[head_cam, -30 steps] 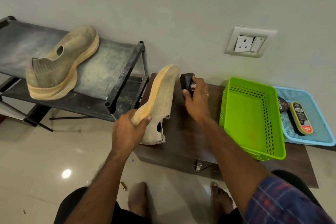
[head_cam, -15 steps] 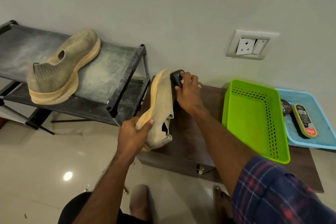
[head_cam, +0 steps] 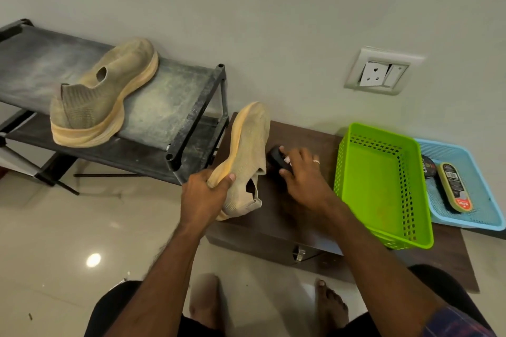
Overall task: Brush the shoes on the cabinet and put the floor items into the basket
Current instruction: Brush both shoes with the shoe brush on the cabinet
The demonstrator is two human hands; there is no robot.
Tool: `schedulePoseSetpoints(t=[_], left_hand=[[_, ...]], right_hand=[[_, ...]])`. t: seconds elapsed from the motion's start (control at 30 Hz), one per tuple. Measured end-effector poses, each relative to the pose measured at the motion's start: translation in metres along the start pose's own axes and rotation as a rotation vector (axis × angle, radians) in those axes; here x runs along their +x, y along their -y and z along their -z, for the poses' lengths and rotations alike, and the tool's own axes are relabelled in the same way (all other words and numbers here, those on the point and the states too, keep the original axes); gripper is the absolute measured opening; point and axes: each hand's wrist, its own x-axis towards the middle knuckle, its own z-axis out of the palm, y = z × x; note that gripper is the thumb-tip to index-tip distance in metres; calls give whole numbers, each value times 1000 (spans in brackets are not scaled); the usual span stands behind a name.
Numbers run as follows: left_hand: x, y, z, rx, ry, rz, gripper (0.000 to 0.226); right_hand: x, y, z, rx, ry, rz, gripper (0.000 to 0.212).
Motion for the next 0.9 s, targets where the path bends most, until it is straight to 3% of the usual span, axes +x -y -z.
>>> schedulePoseSetpoints(t=[0.1, 0.27, 0.4, 0.53, 0.7, 0.77, 0.9], left_hand=[[1, 0, -2, 25, -7, -18, 40], [-2, -4, -4, 67, -22, -39, 45], [-2, -5, -5, 67, -11, -42, 62], [-1, -3, -3, 35, -13, -18, 62], [-5, -6, -2, 40, -2, -17, 67], [-7, -8, -3, 45, -3, -25, 72], [-11, -10, -8, 64, -5, -47, 79]], right_hand=[[4, 27, 9, 244, -194, 51, 53], [31, 78, 6, 368, -316, 95, 53], [35, 71, -16, 158, -124, 62, 53], [5, 66, -24, 178, -3, 12, 50], [-2, 42, 23, 99, 389, 35, 44], [5, 36, 48, 104, 312, 10, 42], [25, 66, 51, 302, -98, -143, 40]])
